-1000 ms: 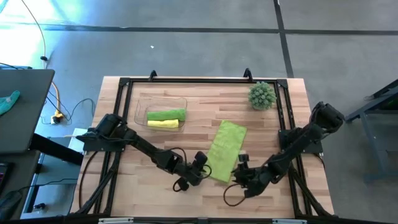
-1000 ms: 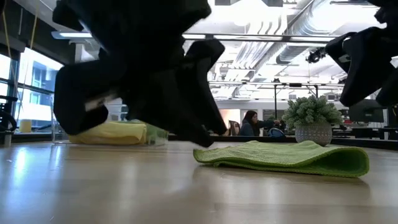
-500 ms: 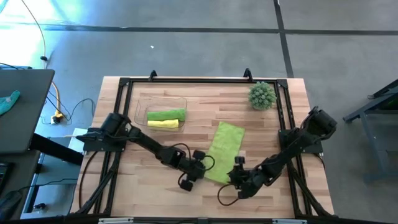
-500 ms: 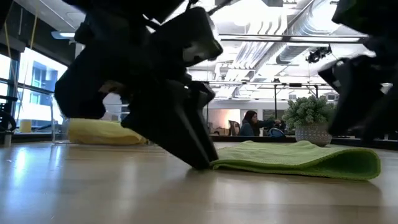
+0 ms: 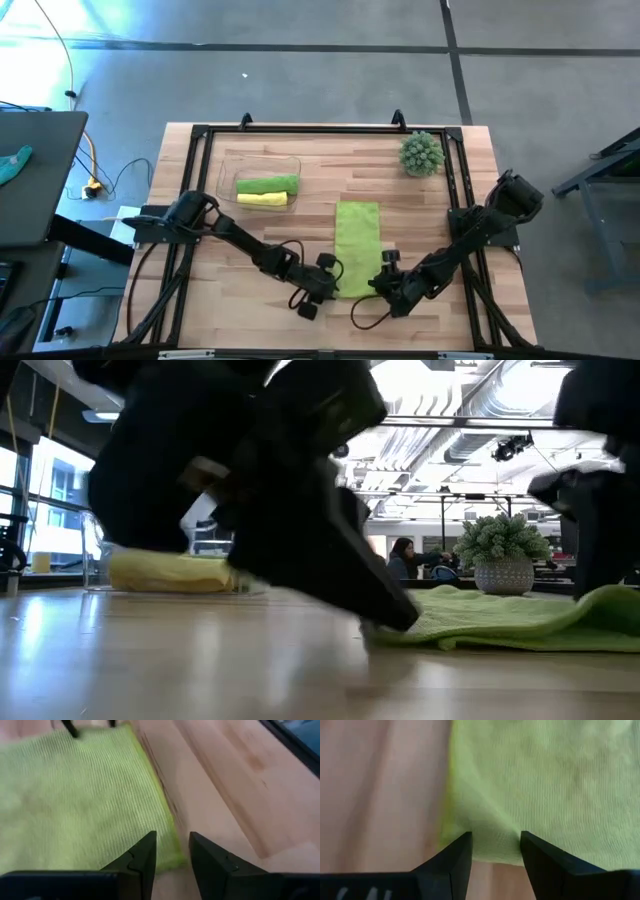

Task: Roll microfiber towels into tight, uniform cylinder then place into a basket
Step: Roll the green towel

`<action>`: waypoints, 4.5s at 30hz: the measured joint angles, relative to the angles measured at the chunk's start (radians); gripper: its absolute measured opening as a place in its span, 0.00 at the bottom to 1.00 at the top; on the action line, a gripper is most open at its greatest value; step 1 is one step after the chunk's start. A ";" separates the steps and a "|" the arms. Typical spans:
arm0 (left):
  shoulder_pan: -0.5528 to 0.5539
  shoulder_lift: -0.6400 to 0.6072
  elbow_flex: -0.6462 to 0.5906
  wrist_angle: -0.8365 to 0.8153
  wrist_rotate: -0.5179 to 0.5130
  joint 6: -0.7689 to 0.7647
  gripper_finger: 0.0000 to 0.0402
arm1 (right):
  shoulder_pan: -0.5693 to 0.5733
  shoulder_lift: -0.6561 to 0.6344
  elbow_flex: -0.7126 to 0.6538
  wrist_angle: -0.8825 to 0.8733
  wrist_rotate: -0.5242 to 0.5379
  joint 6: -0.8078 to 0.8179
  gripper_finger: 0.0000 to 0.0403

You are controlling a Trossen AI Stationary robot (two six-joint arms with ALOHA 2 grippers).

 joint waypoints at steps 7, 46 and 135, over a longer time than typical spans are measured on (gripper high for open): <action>0.001 -0.026 0.086 -0.172 -0.040 0.168 0.26 | 0.048 -0.053 0.059 -0.035 -0.032 -0.006 0.40; -0.017 0.064 0.163 -0.211 -0.064 0.274 0.39 | 0.074 0.085 0.060 -0.051 0.001 -0.063 0.19; 0.003 0.145 0.319 -0.078 -0.649 0.275 0.21 | -0.420 -0.177 0.059 -0.517 0.016 0.398 0.00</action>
